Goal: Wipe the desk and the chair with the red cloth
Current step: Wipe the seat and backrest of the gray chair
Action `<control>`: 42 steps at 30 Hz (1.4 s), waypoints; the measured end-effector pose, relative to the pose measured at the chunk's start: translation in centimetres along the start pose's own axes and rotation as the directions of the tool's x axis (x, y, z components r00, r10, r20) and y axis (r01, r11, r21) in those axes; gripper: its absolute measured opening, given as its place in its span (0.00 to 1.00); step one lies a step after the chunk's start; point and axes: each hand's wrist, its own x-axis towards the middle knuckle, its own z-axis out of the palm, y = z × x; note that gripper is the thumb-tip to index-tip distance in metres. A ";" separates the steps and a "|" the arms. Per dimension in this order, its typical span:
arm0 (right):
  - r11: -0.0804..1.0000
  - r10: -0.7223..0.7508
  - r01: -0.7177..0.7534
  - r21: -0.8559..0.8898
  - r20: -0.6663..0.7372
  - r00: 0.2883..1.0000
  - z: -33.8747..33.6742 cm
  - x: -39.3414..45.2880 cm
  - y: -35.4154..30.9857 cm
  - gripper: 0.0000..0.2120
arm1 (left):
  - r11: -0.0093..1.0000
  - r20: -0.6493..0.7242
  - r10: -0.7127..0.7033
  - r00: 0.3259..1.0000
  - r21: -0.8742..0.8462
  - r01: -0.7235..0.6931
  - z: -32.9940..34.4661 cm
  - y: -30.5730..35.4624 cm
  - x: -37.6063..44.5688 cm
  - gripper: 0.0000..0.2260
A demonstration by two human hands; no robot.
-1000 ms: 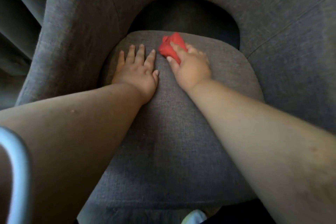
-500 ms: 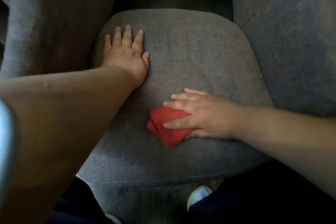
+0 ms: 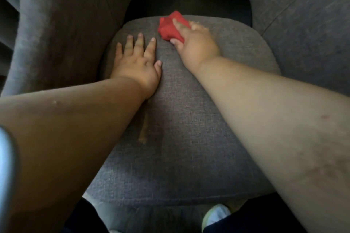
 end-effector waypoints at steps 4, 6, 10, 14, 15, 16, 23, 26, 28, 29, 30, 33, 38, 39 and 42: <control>0.991 -0.124 0.123 0.043 0.015 0.992 -0.5 -3.8 -1.5 0.25 | 1.000 0.019 0.006 1.000 -0.017 -0.005 -0.3 -0.1 -0.1 0.30; 0.970 -0.240 0.236 0.060 0.086 0.967 -1.3 -6.8 -1.0 0.25 | 1.000 0.051 0.018 0.999 -0.024 -0.016 -0.6 -0.2 -0.3 0.31; 0.917 -0.397 0.379 0.123 0.221 0.891 -3.2 -13.8 -0.1 0.25 | 0.999 0.063 0.017 0.998 -0.028 -0.015 -1.0 -0.1 -0.6 0.29; 0.852 -0.524 0.496 0.168 0.282 0.804 -4.4 -19.7 0.7 0.23 | 0.999 0.037 0.011 0.999 -0.035 -0.010 -1.0 0.1 -0.6 0.29; 0.830 -0.558 0.529 0.178 0.298 0.775 -4.6 -20.3 1.1 0.23 | 0.999 0.037 0.014 0.999 -0.037 -0.012 -1.0 0.1 -0.5 0.29; 0.800 -0.598 0.570 0.185 0.311 0.738 -4.8 -20.5 1.5 0.24 | 0.999 0.036 0.015 0.999 -0.038 -0.014 -1.0 0.1 -0.5 0.29; 0.634 -0.730 0.773 0.020 0.343 0.591 -4.4 -10.7 4.6 0.25 | 1.000 0.027 -0.004 1.000 -0.009 0.005 -0.9 0.0 -0.4 0.29; 0.803 -0.527 0.577 -0.147 0.278 0.803 -3.9 -4.4 6.5 0.27 | 1.000 0.037 -0.007 0.999 -0.010 0.008 -1.1 0.1 -0.4 0.29; 0.925 -0.315 0.342 -0.164 0.170 0.934 -3.0 -1.1 7.1 0.28 | 1.000 0.035 -0.005 0.999 -0.007 0.005 -1.0 -0.2 -0.2 0.29; 0.966 -0.193 0.210 -0.148 0.119 0.974 -2.8 -0.2 7.1 0.28 | 1.000 0.036 0.004 0.999 -0.011 -0.004 -0.9 0.0 -0.2 0.29; 0.990 -0.082 0.090 -0.108 0.077 0.994 -2.4 0.5 6.6 0.28 | 1.000 0.031 0.009 0.999 -0.011 -0.009 -0.9 0.0 -0.2 0.30; 0.994 0.099 -0.099 0.036 0.004 0.995 -1.2 0.6 4.0 0.27 | 1.000 0.016 0.005 1.000 0.004 -0.005 -0.5 0.1 -0.2 0.30; 0.989 -0.134 0.129 0.068 0.086 0.987 -1.8 -6.4 0.6 0.25 | 1.000 0.025 0.006 1.000 -0.010 -0.006 -0.6 0.0 -0.2 0.30; 0.977 -0.204 0.195 0.084 0.116 0.972 -2.3 -8.4 0.3 0.25 | 1.000 0.032 0.013 0.999 -0.014 -0.012 -0.6 0.0 -0.2 0.30; 0.933 -0.356 0.335 0.129 0.211 0.910 -3.6 -13.9 -0.2 0.24 | 1.000 0.034 0.017 0.999 -0.026 -0.016 -0.7 0.0 -0.1 0.30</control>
